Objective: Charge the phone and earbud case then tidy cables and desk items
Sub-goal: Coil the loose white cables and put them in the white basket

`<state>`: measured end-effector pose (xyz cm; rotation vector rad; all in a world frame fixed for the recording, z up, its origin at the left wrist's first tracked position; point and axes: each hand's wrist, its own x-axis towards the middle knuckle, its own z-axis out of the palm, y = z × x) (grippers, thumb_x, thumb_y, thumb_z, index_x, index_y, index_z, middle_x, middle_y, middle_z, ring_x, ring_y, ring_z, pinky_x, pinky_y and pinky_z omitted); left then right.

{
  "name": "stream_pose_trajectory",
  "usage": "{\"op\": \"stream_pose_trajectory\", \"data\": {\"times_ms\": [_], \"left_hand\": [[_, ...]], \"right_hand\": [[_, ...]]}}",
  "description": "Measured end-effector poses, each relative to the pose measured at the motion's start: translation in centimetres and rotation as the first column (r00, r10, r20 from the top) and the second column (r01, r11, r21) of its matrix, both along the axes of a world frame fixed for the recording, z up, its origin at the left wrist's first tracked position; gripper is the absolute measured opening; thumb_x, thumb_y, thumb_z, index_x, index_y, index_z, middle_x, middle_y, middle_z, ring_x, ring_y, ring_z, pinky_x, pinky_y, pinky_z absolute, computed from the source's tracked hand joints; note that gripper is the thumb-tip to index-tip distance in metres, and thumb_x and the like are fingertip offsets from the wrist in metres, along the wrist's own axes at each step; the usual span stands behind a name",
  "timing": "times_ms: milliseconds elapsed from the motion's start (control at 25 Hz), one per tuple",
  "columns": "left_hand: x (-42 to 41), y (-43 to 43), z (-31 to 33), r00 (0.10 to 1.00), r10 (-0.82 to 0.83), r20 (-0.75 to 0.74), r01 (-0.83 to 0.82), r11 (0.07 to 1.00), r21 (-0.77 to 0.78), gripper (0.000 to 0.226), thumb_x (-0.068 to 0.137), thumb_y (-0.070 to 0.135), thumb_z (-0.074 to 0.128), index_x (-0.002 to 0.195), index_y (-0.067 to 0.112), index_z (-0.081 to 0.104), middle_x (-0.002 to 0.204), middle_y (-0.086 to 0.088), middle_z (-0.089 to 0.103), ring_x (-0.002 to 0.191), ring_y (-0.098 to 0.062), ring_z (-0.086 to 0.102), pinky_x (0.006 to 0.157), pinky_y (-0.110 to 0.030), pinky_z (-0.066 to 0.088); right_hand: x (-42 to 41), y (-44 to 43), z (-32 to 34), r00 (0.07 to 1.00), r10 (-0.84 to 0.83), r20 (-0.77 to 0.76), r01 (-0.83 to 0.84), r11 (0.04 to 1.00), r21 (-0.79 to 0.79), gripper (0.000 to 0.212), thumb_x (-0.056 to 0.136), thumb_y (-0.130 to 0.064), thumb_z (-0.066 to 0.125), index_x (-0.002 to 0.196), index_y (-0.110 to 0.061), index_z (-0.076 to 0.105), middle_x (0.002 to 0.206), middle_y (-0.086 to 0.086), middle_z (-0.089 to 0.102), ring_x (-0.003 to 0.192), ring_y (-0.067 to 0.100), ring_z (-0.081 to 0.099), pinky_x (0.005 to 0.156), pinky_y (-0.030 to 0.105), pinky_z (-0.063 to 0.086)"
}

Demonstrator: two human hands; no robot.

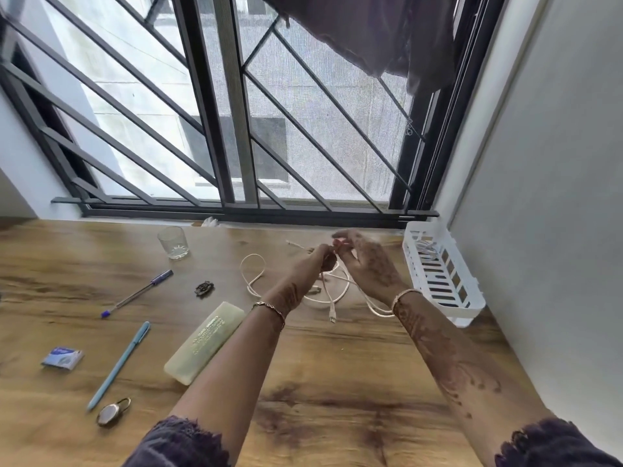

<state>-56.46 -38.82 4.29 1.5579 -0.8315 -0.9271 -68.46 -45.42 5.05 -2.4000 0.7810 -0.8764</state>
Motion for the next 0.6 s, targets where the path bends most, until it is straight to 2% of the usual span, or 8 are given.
{"op": "stream_pose_trajectory", "data": {"times_ms": [120,240,320,360,440,520,600], "left_hand": [[0.3,-0.3,0.0,0.997,-0.044,0.063,0.049,0.996,-0.075,0.028,0.074,0.042,0.052,0.062,0.022,0.068,0.063,0.006,0.060,0.061,-0.006,0.051,0.052,-0.018,0.039],[0.8,0.0,-0.1,0.995,-0.042,0.093,0.056,0.988,-0.146,0.025,0.083,0.039,0.066,0.066,0.022,0.071,0.068,0.006,0.066,0.073,-0.010,0.058,0.066,-0.019,0.046],[0.7,0.3,-0.3,0.997,-0.021,0.081,0.033,0.988,-0.151,0.028,0.090,0.035,0.060,0.068,0.019,0.067,0.068,0.004,0.066,0.072,-0.011,0.058,0.064,-0.017,0.047],[0.6,0.5,-0.5,0.999,-0.011,0.033,0.016,0.989,-0.146,0.030,0.092,0.034,0.057,0.069,0.017,0.064,0.066,0.004,0.065,0.068,-0.011,0.057,0.058,-0.015,0.047],[0.5,0.9,-0.7,0.979,-0.045,-0.197,0.010,0.984,-0.176,0.029,0.091,0.037,0.054,0.073,0.014,0.058,0.056,0.005,0.060,0.062,-0.013,0.057,0.053,-0.023,0.048],[0.3,1.3,-0.2,0.874,-0.119,-0.471,-0.002,0.969,-0.249,0.028,0.089,0.040,0.052,0.079,0.014,0.055,0.050,0.006,0.049,0.056,-0.014,0.059,0.058,-0.029,0.049],[-0.3,1.4,0.9,0.756,-0.177,-0.630,-0.026,0.954,-0.300,0.026,0.095,0.036,0.047,0.085,0.013,0.056,0.051,0.006,0.038,0.049,-0.010,0.051,0.052,-0.028,0.054]], "right_hand": [[-0.3,-0.6,-0.1,0.996,-0.052,0.073,0.055,0.997,-0.052,0.011,0.094,-0.017,0.055,0.092,-0.012,0.064,0.086,0.002,0.065,0.079,0.017,0.060,0.075,0.039,0.052],[-0.7,-0.9,0.0,0.984,-0.113,0.138,0.129,0.985,-0.114,0.013,0.095,-0.021,0.056,0.087,-0.012,0.063,0.083,0.001,0.062,0.075,0.016,0.058,0.069,0.033,0.050],[-0.9,-1.1,0.0,0.970,-0.163,0.183,0.187,0.975,-0.123,0.013,0.095,-0.021,0.057,0.089,-0.011,0.063,0.085,0.003,0.064,0.077,0.017,0.060,0.069,0.028,0.048],[-1.0,-1.3,0.1,0.960,-0.185,0.212,0.214,0.969,-0.124,0.012,0.094,-0.020,0.058,0.090,-0.010,0.063,0.087,0.003,0.064,0.078,0.017,0.061,0.069,0.026,0.047],[-1.2,-1.7,0.4,0.944,-0.226,0.240,0.264,0.954,-0.140,0.012,0.094,-0.021,0.059,0.091,-0.011,0.064,0.088,0.003,0.065,0.077,0.016,0.062,0.068,0.027,0.049],[-1.5,-2.0,0.4,0.949,-0.252,0.187,0.287,0.939,-0.189,0.013,0.093,-0.024,0.060,0.090,-0.013,0.065,0.086,0.002,0.066,0.075,0.017,0.062,0.065,0.028,0.048],[-1.8,-2.0,-0.1,0.956,-0.284,0.072,0.293,0.922,-0.253,0.015,0.092,-0.028,0.060,0.088,-0.015,0.068,0.083,0.002,0.067,0.073,0.019,0.062,0.062,0.028,0.048]]}}
